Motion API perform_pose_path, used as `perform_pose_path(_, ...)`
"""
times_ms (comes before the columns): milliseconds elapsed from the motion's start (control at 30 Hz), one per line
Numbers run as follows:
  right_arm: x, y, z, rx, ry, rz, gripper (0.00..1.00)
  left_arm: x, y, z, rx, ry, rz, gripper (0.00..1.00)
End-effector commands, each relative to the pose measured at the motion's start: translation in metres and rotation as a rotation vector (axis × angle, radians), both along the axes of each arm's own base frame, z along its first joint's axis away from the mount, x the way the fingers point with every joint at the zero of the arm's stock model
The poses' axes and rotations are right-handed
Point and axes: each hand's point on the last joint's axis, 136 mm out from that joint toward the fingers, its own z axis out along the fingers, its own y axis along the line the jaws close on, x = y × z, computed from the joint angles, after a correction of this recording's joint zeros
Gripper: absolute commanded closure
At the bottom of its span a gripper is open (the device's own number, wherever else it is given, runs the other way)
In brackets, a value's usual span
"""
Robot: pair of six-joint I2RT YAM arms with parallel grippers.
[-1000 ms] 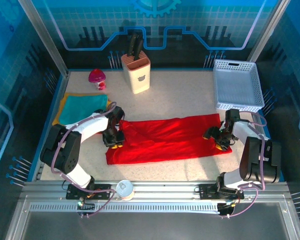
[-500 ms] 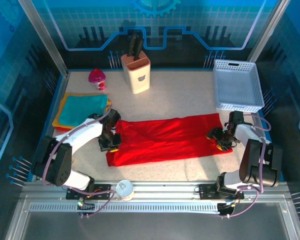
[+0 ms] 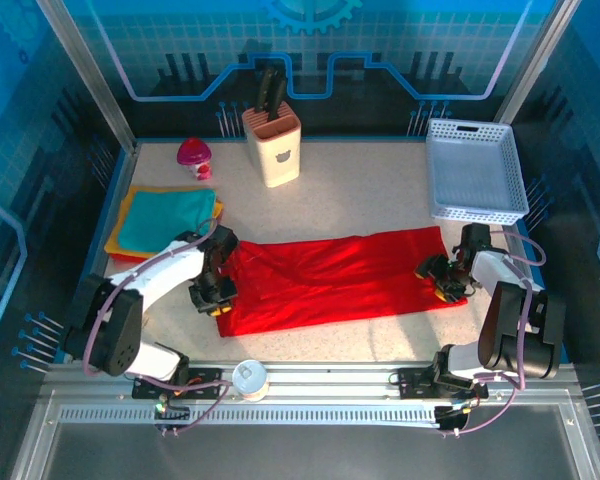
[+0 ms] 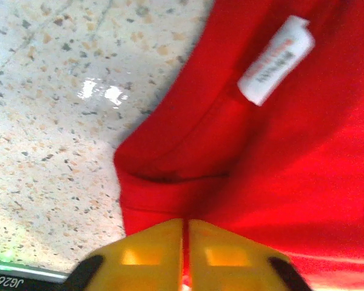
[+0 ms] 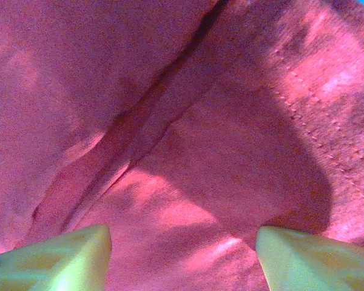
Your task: Fold and stack the t-shirts
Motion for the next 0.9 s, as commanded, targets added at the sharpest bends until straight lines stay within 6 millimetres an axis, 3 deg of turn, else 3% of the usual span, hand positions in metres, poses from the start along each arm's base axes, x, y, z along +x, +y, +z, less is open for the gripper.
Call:
perform_pose_path(0, -0.027, -0.007, -0.015, -0.025, 0.095, -0.023, 0.32, 0.007, 0.009, 0.010, 0.064, -0.001, -0.032, 0.78)
perform_pose_path(133, -0.027, -0.005, -0.014, -0.022, 0.090, -0.001, 0.30, 0.043, -0.010, 0.044, -0.018, -0.147, -0.063, 0.60)
perform_pose_path(300, -0.026, -0.005, -0.012, -0.023, 0.078, 0.001, 0.27, 0.072, -0.060, 0.066, -0.257, -0.272, -0.058, 0.51)
perform_pose_path(567, -0.023, -0.003, -0.010, -0.016, 0.071, 0.010, 0.27, 0.064, -0.094, 0.029, -0.337, -0.196, -0.055, 0.51)
perform_pose_path(867, -0.024, -0.003, -0.012, -0.014, 0.076, 0.015, 0.27, 0.055, -0.092, -0.005, -0.309, -0.140, -0.020, 0.50)
